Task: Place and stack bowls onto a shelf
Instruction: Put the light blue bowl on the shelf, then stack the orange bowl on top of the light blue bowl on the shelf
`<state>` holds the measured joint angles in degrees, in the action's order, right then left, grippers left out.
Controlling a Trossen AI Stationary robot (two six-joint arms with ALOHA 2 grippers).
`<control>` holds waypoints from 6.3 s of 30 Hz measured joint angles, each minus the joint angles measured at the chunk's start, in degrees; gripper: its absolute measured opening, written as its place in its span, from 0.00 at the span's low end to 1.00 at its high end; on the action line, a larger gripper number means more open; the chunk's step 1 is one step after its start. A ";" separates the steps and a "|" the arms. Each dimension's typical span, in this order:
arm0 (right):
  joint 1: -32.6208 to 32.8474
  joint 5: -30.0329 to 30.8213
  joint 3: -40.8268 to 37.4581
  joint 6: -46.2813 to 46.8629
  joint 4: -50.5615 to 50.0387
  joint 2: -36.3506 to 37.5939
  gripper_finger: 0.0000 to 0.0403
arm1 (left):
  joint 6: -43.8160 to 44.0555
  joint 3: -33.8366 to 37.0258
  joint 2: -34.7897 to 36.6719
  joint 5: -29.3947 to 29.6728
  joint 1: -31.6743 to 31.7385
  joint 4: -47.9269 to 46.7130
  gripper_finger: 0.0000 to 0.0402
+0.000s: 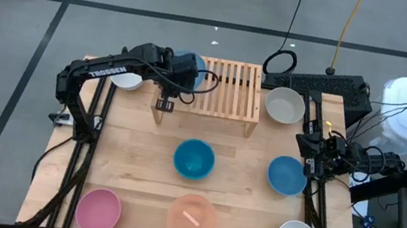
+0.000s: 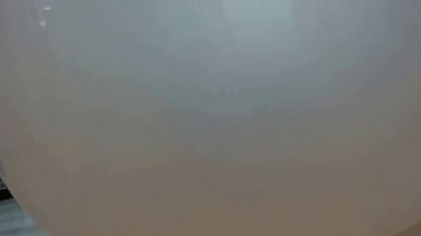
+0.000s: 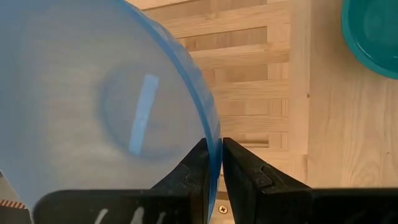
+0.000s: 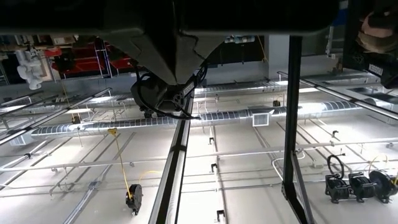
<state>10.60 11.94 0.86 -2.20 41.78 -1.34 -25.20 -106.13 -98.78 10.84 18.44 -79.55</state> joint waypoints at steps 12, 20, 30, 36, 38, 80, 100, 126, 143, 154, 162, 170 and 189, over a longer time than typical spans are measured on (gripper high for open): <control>0.00 -0.02 0.01 0.01 0.00 0.00 0.00 | 0.39 -2.12 0.25 -0.30 -2.45 -2.04 0.10; 0.01 0.00 0.00 0.03 -0.02 -0.02 0.00 | 1.88 -3.02 0.22 -2.12 -0.57 -3.35 0.10; -0.01 -0.02 0.02 0.03 0.00 -0.02 0.00 | 2.89 -3.02 0.22 -0.52 -0.45 -3.26 0.10; 0.00 -0.02 0.01 0.04 0.01 -0.02 0.00 | 2.88 -2.97 -0.79 -0.21 -0.57 -4.50 0.10; 0.01 -0.02 0.02 0.03 0.04 -0.02 0.00 | 2.94 -2.99 -1.15 -0.15 -0.94 -4.33 0.10; 0.00 -0.02 0.02 0.05 0.09 -0.02 0.00 | 2.09 -2.99 -1.36 6.79 -4.65 -6.34 0.18; -0.01 -0.09 0.00 -1.64 4.17 -0.02 0.00 | 18.34 -3.08 16.53 -4.94 -5.21 2.31 0.18; -0.01 -0.04 0.00 1.54 9.92 0.00 0.00 | 40.89 -2.15 32.99 -0.23 -6.63 -9.87 0.18; 0.01 -0.01 0.00 1.58 13.05 0.00 0.00 | 69.12 10.00 31.88 9.50 -6.64 -10.41 0.18; 0.00 0.36 1.52 1.59 6.92 0.00 0.00 | 56.51 23.44 31.93 0.72 -12.22 -6.74 0.18; 0.00 6.56 10.16 5.20 -16.09 -0.75 0.00 | 52.16 29.96 31.89 -6.54 -22.56 7.79 0.18; 0.01 7.54 15.66 8.07 -22.31 -7.14 0.00 | 62.35 34.38 31.93 -6.33 -31.18 17.02 0.18; 0.01 7.29 25.46 12.07 -27.50 -25.18 0.00 | 98.99 48.28 27.05 -4.21 -45.38 41.07 0.18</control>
<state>10.61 19.24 26.32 9.87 14.28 -26.52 73.79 -57.84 -71.73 6.64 -26.94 -38.47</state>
